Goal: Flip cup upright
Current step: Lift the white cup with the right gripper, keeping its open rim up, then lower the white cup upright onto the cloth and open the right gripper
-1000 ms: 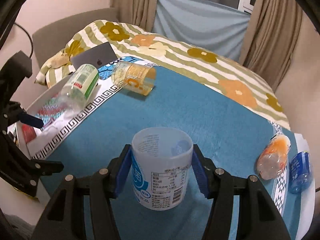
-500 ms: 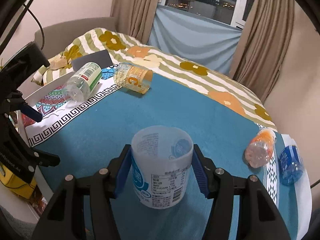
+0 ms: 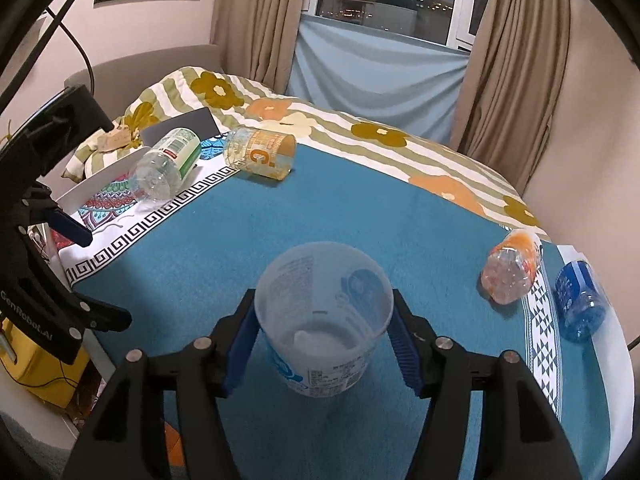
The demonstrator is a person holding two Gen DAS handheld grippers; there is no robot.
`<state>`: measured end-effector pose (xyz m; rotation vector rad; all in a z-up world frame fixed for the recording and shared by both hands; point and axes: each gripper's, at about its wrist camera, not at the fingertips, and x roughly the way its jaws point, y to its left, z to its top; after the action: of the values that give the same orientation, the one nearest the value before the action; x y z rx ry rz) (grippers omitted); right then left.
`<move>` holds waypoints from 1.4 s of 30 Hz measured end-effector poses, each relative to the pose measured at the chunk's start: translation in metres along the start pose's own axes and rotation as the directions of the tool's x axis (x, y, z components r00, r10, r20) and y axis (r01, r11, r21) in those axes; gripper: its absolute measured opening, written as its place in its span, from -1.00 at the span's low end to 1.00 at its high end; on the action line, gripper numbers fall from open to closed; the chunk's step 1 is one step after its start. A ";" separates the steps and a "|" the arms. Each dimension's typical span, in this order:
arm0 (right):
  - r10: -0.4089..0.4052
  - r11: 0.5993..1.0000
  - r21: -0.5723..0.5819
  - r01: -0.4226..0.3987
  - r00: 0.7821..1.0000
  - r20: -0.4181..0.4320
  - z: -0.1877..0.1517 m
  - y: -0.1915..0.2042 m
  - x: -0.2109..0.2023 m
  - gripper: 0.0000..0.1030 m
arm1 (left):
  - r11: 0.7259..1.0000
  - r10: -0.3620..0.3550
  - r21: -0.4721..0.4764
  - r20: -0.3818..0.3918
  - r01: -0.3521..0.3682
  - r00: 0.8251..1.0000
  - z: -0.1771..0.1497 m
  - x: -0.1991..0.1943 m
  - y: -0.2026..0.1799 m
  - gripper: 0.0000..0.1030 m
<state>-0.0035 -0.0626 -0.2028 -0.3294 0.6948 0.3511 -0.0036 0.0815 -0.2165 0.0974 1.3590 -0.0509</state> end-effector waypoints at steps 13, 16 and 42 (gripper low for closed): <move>0.054 0.995 0.088 -0.054 0.999 -0.001 0.005 -0.013 -0.004 0.83 | 0.999 0.011 -0.052 0.027 -0.010 1.000 0.002 -0.013 0.015 1.00; 0.068 0.993 0.096 -0.068 0.998 0.004 0.013 -0.017 -0.013 0.99 | 0.998 0.016 -0.068 0.055 -0.013 0.998 0.003 -0.028 0.016 1.00; -0.246 0.906 0.336 0.258 0.966 -0.080 0.090 -0.117 -0.171 0.99 | 0.995 0.034 -0.099 0.556 0.026 0.830 0.016 -0.209 -0.028 1.00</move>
<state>-0.0262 -0.1650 -0.0024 -0.0891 0.7250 -0.0265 -0.0341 0.0480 -0.0100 -0.0045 0.7685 -0.0036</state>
